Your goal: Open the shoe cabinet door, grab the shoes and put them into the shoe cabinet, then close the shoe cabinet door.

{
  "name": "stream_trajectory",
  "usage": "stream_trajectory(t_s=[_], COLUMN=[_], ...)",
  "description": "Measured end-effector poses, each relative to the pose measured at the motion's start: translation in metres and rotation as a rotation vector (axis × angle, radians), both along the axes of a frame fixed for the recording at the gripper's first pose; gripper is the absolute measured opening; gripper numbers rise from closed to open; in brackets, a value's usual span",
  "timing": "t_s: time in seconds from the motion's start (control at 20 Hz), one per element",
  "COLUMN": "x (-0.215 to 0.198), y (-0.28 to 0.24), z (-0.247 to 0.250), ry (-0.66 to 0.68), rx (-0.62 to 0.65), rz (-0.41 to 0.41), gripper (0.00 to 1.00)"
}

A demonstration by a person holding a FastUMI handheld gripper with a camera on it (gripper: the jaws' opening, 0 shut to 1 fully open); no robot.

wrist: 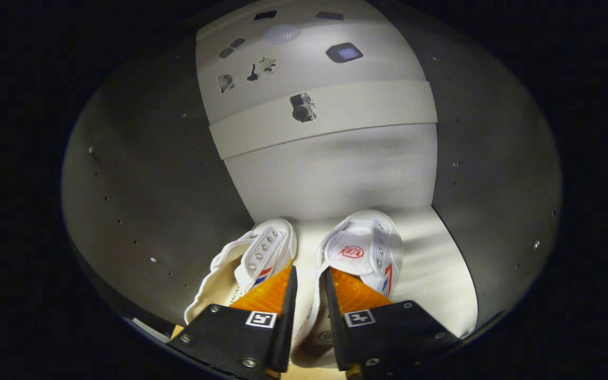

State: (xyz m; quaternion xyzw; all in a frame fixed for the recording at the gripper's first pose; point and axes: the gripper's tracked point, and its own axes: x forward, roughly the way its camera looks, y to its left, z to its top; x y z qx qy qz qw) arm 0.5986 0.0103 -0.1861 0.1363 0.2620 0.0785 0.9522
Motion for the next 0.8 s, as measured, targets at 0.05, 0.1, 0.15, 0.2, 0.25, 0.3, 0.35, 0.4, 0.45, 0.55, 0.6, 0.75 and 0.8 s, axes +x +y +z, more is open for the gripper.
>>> stream_trajectory(t_s=[0.05, 0.1, 0.15, 0.2, 0.25, 0.3, 0.35, 0.4, 0.45, 0.55, 0.6, 0.75, 0.8], x=[-0.006, -0.014, -0.022, -0.031, -0.041, -0.05, -0.062, -0.073, -0.084, -0.11, -0.127, -0.178, -0.197], y=[-0.001, -0.001, -0.001, -0.001, -0.002, -0.002, -0.001, 0.001, 0.002, 0.005, 0.009, 0.023, 0.019], z=[0.003, 0.008, 0.01, 0.012, 0.015, 0.017, 0.022, 0.028, 0.036, 0.051, 0.054, 0.074, 0.081], ry=[-0.011, -0.026, -0.035, -0.042, -0.053, -0.065, -0.079, -0.095, -0.117, -0.16, -0.154, -0.204, -0.227], rx=[-0.014, -0.034, -0.059, -0.085, -0.109, -0.127, -0.137, -0.139, -0.14, -0.142, -0.133, -0.058, -0.061], rz=[-0.015, -0.024, -0.032, -0.04, -0.05, -0.059, -0.068, -0.073, -0.084, -0.098, -0.1, -0.111, -0.132], gripper=[0.42, 0.51, 0.58, 0.61, 0.68, 0.7, 0.74, 0.75, 0.78, 0.81, 0.82, 0.84, 0.83])
